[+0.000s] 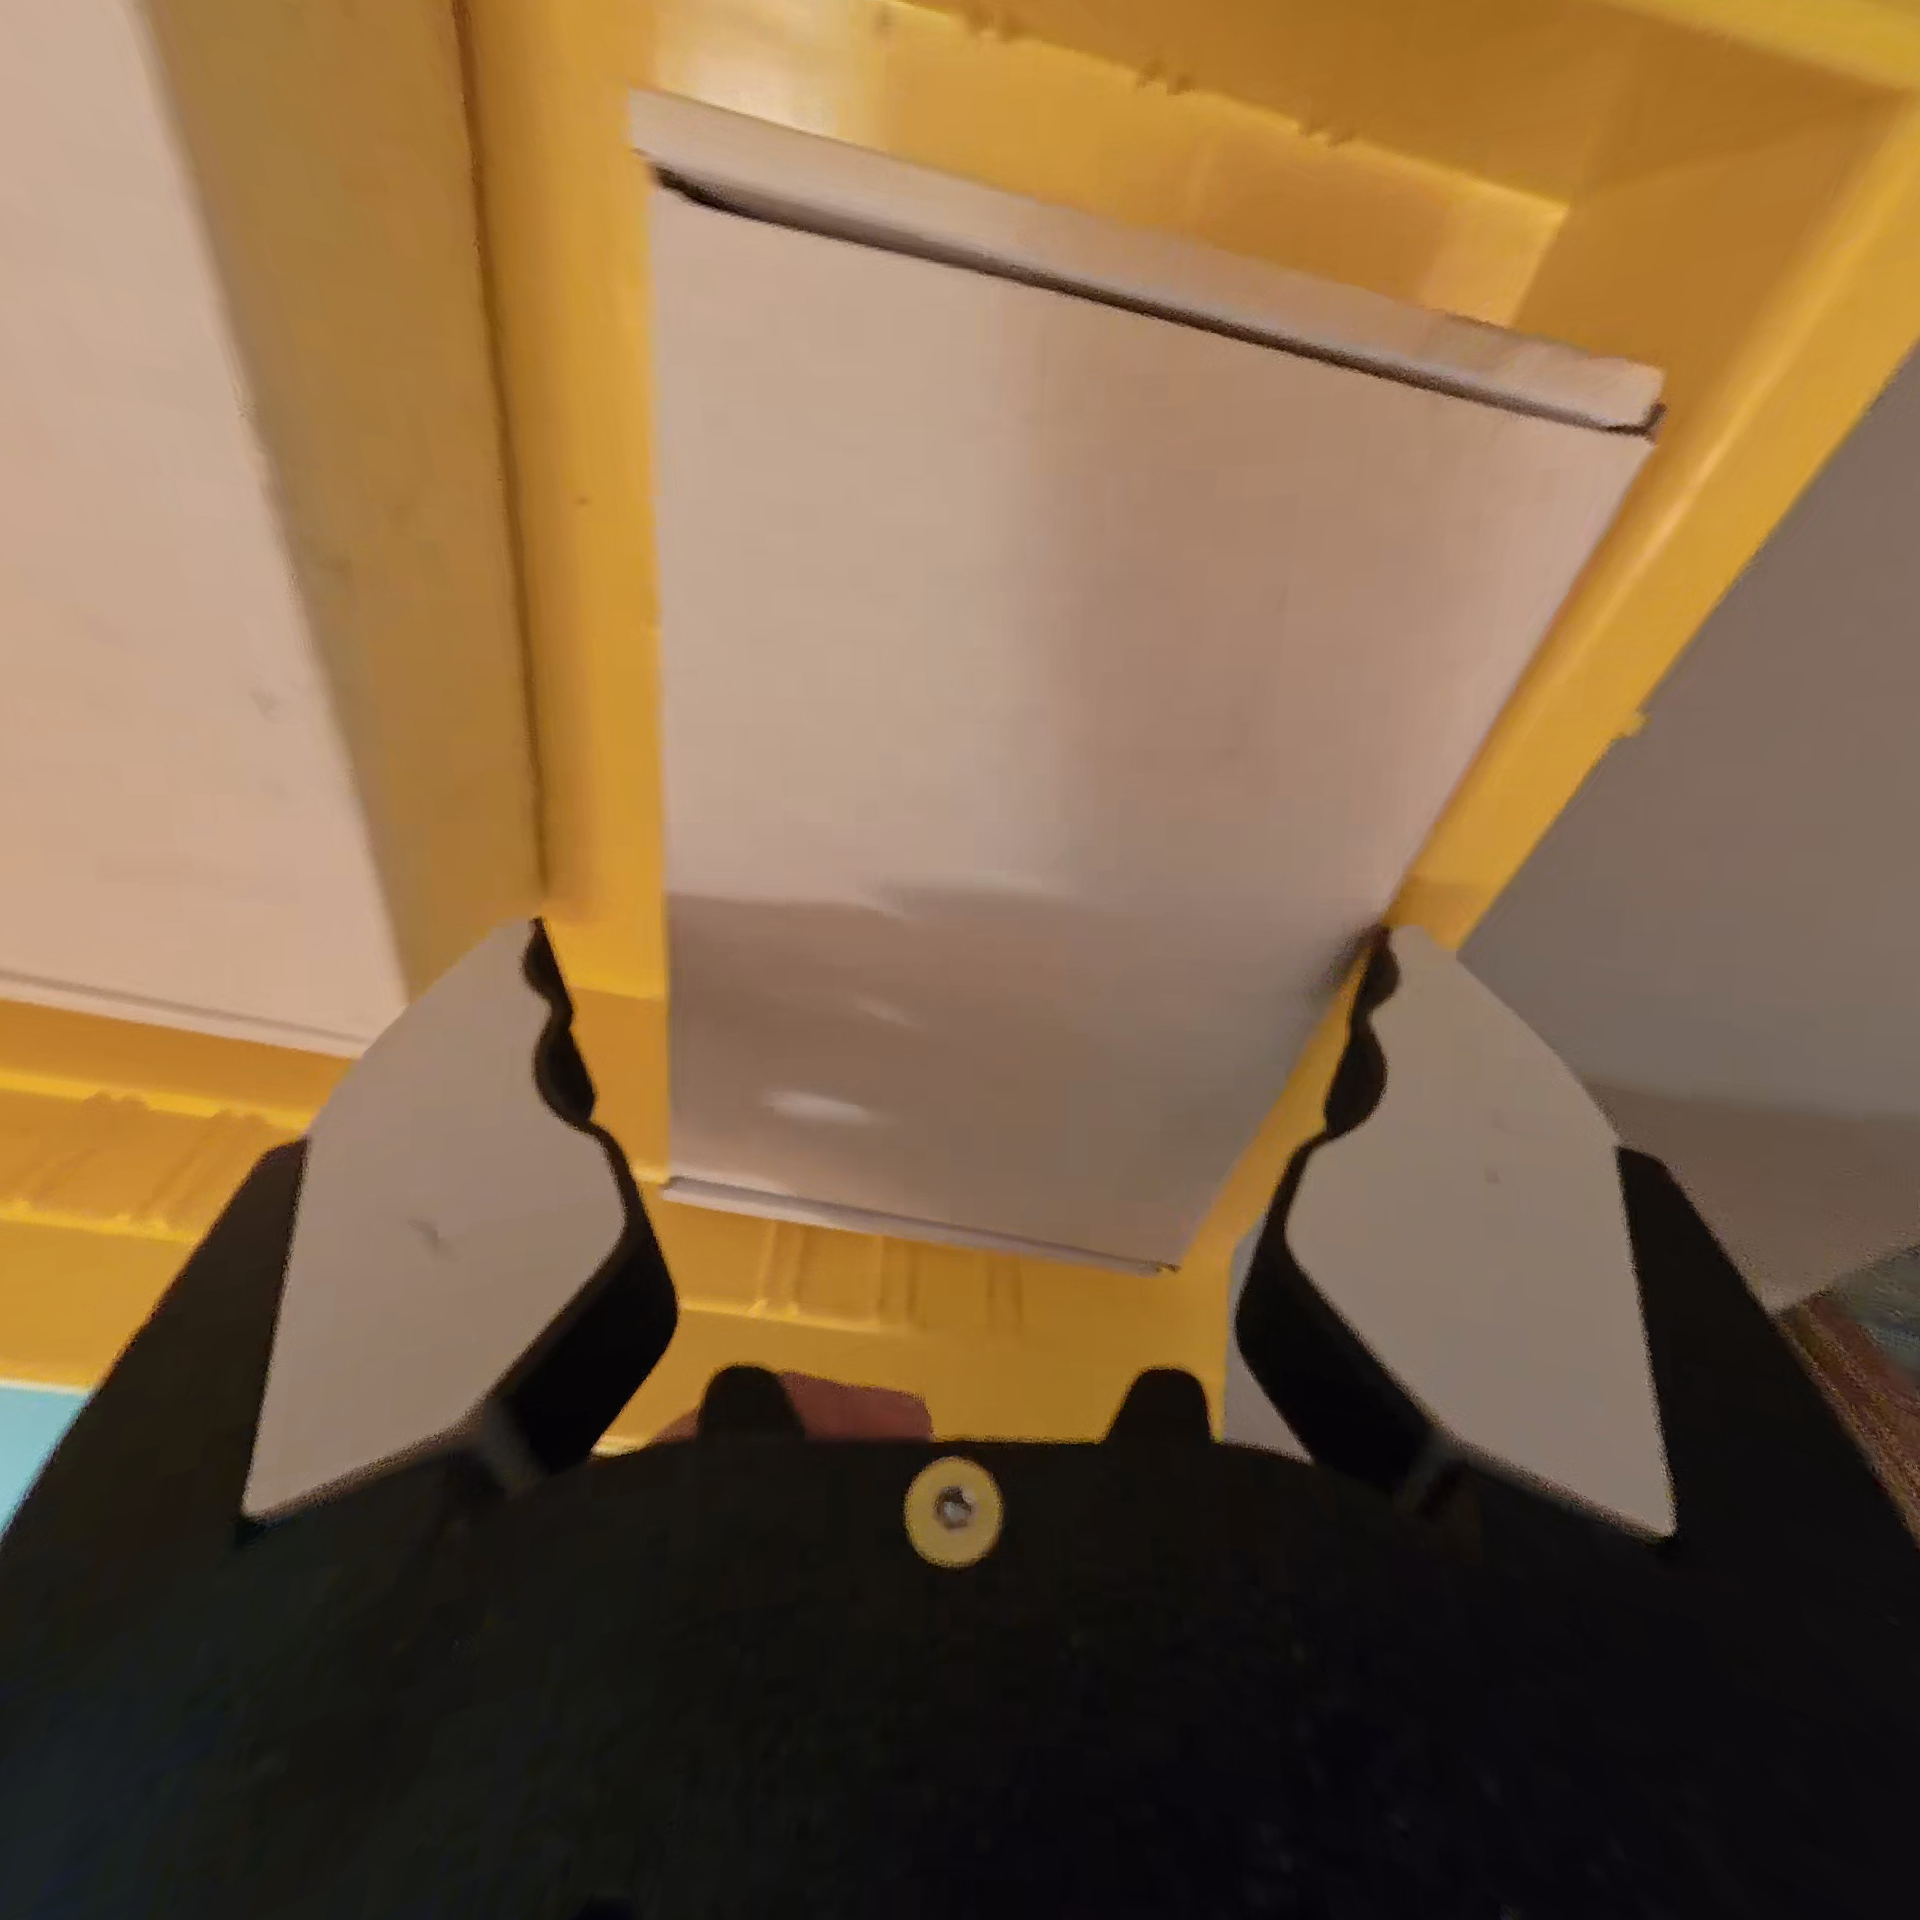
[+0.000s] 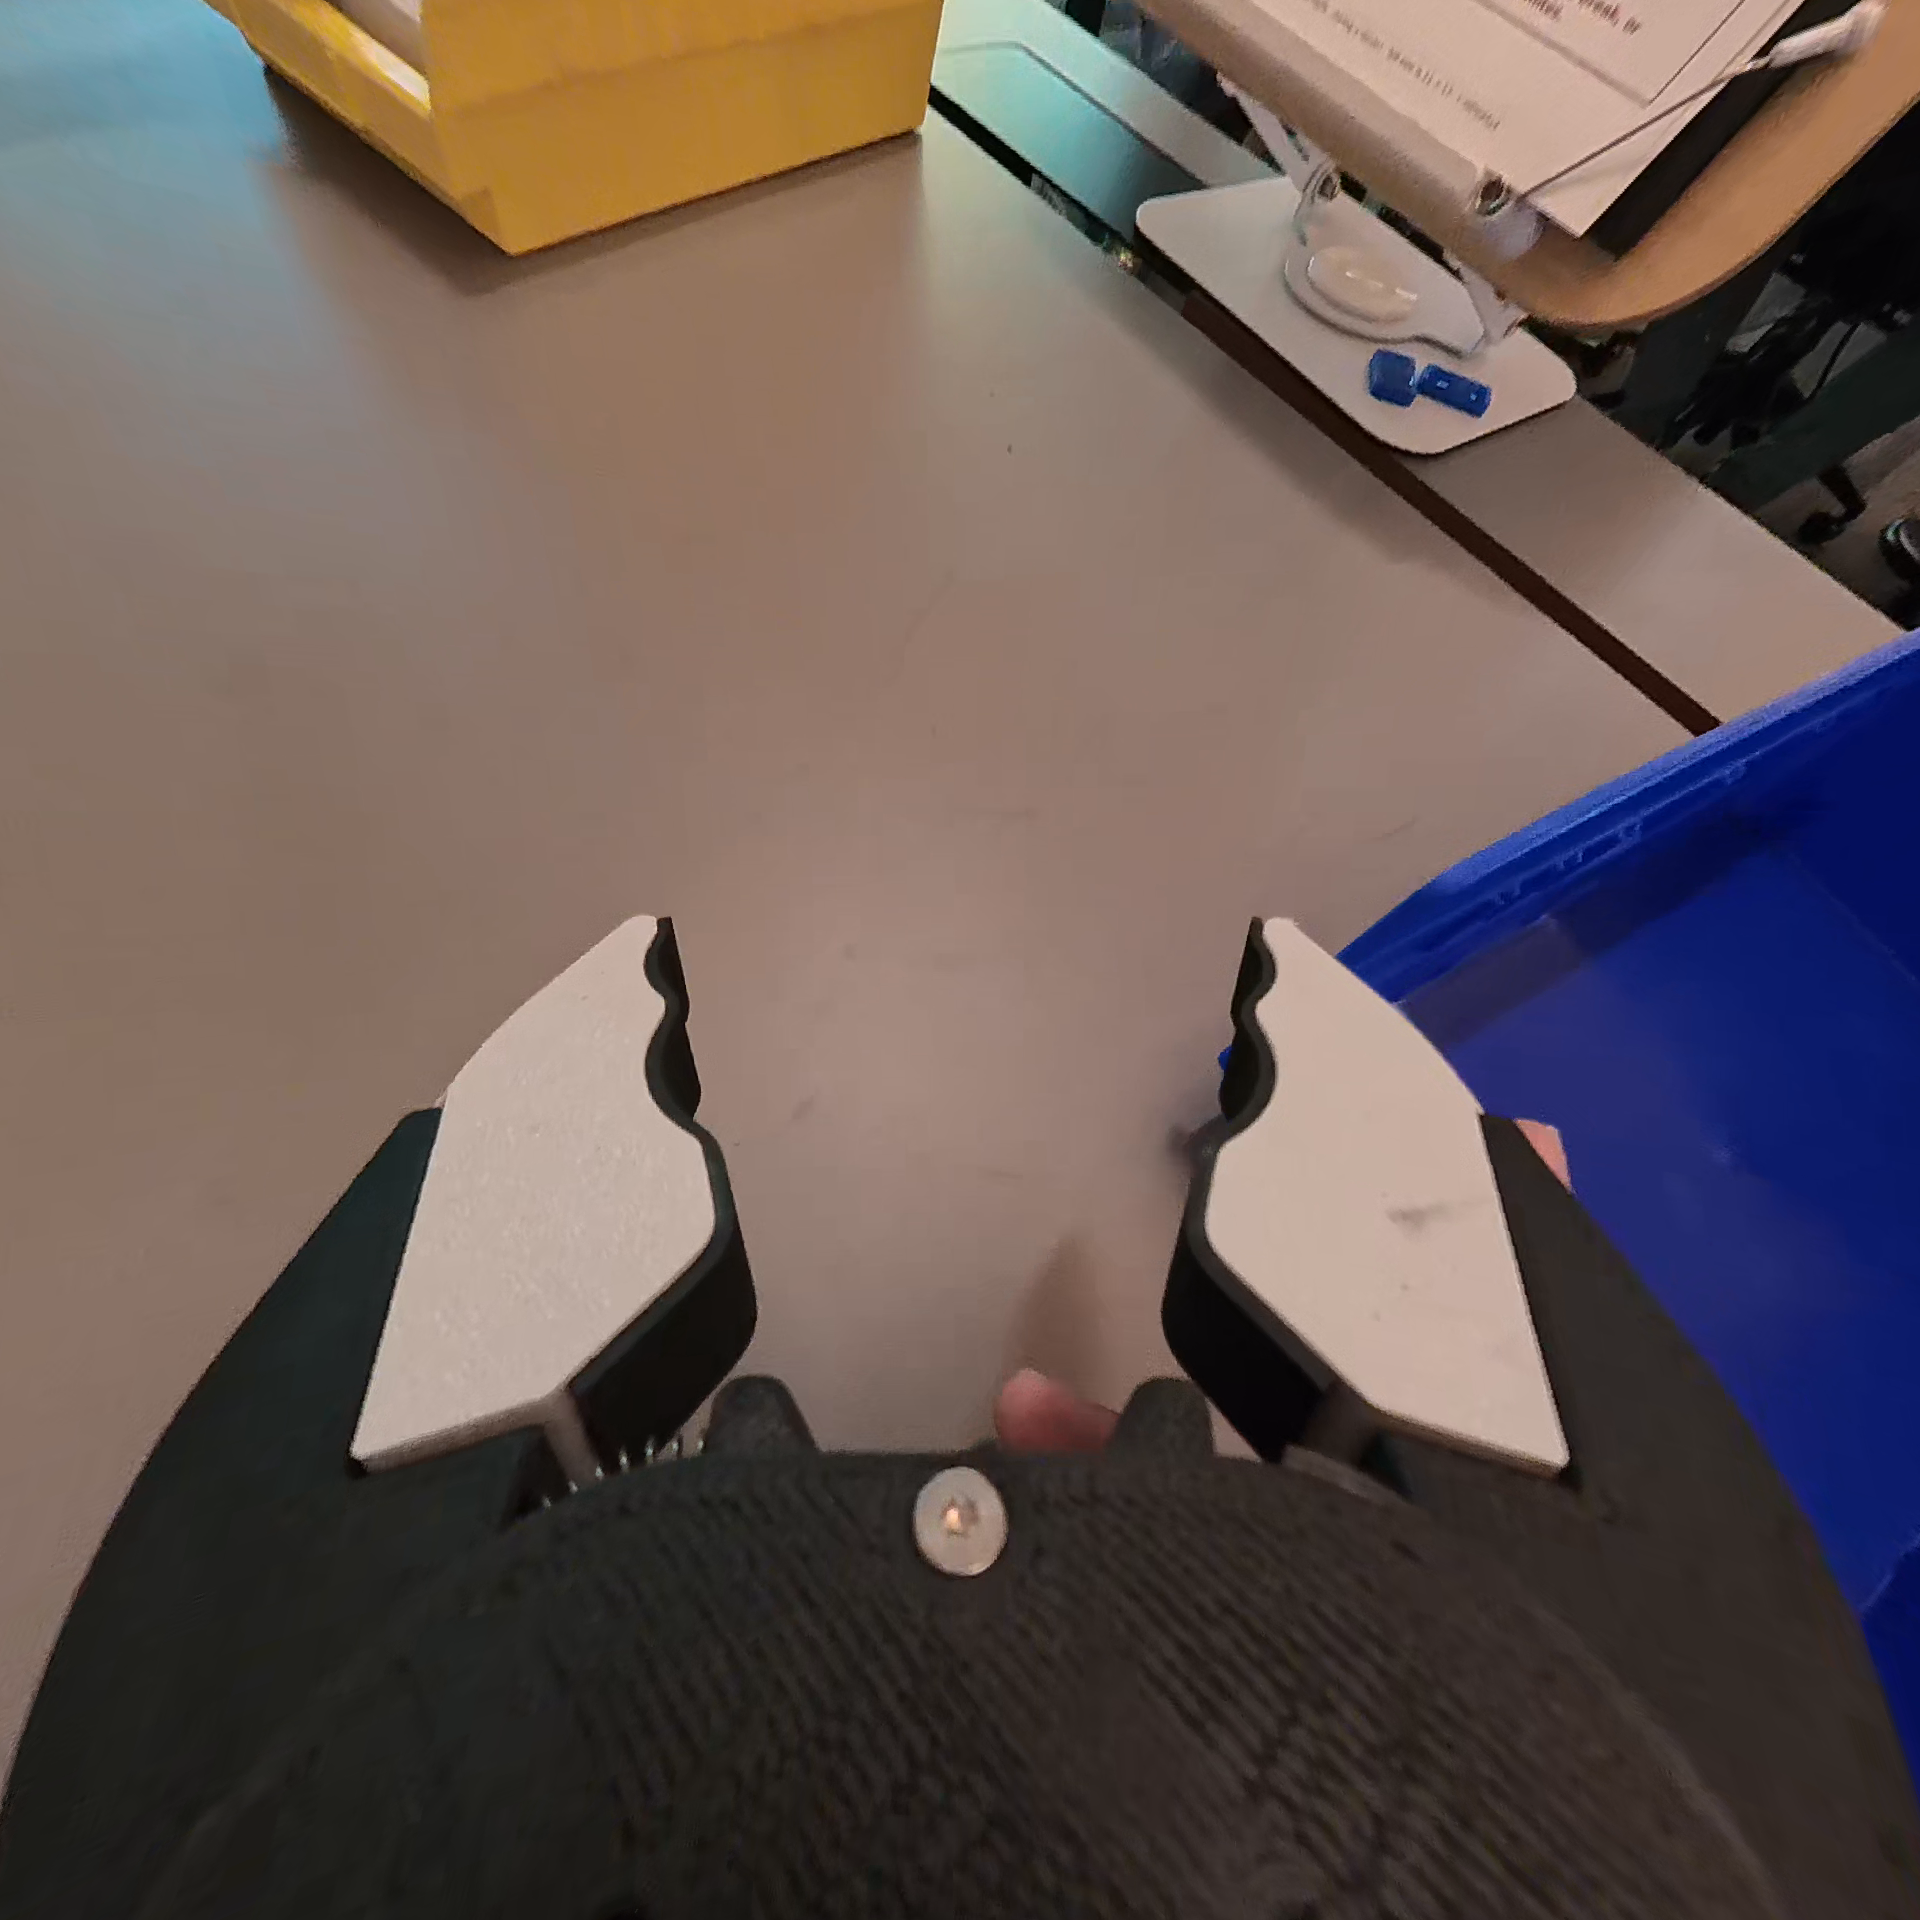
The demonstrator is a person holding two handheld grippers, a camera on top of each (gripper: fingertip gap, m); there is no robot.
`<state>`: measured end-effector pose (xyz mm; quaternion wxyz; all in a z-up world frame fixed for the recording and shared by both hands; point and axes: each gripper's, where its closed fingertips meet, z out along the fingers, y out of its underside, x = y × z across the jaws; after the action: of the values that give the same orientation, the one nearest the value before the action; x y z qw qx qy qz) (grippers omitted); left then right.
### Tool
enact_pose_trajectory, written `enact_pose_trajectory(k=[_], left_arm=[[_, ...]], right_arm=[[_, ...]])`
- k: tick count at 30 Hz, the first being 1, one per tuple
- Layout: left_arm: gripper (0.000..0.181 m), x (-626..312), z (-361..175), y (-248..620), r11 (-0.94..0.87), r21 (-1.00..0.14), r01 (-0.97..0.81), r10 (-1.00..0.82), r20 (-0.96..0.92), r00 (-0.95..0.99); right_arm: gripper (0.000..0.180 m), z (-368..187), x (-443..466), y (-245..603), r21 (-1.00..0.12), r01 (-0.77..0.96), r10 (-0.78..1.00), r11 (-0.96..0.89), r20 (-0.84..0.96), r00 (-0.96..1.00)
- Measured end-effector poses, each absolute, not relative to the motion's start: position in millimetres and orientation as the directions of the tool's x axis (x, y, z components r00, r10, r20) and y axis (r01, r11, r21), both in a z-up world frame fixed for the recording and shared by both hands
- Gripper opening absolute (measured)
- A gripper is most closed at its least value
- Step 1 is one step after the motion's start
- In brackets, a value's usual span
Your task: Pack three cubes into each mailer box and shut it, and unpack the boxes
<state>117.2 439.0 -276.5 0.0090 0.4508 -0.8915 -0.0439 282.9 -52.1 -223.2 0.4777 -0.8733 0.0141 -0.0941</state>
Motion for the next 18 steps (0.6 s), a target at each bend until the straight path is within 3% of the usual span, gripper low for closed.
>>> enact_pose_trajectory(k=[7, 14, 18], left_arm=[[0.124, 117, -280, 436, 0.649, 0.104, -0.754, -0.757, -0.008, -0.653], [0.131, 124, -291, 442, 0.693, 0.137, -0.708, -0.699, -0.114, -0.706], [0.132, 128, -293, 440, 0.704, 0.099, -0.703, -0.694, -0.118, -0.711]], right_arm=[[0.101, -235, 287, -52, -0.826, 0.035, -0.121, -0.562, 0.124, 0.985], [0.101, -242, 286, -52, -0.808, 0.053, -0.102, -0.586, 0.138, 0.985], [0.1, -243, 286, -50, -0.816, 0.034, -0.108, -0.576, 0.118, 0.987]])
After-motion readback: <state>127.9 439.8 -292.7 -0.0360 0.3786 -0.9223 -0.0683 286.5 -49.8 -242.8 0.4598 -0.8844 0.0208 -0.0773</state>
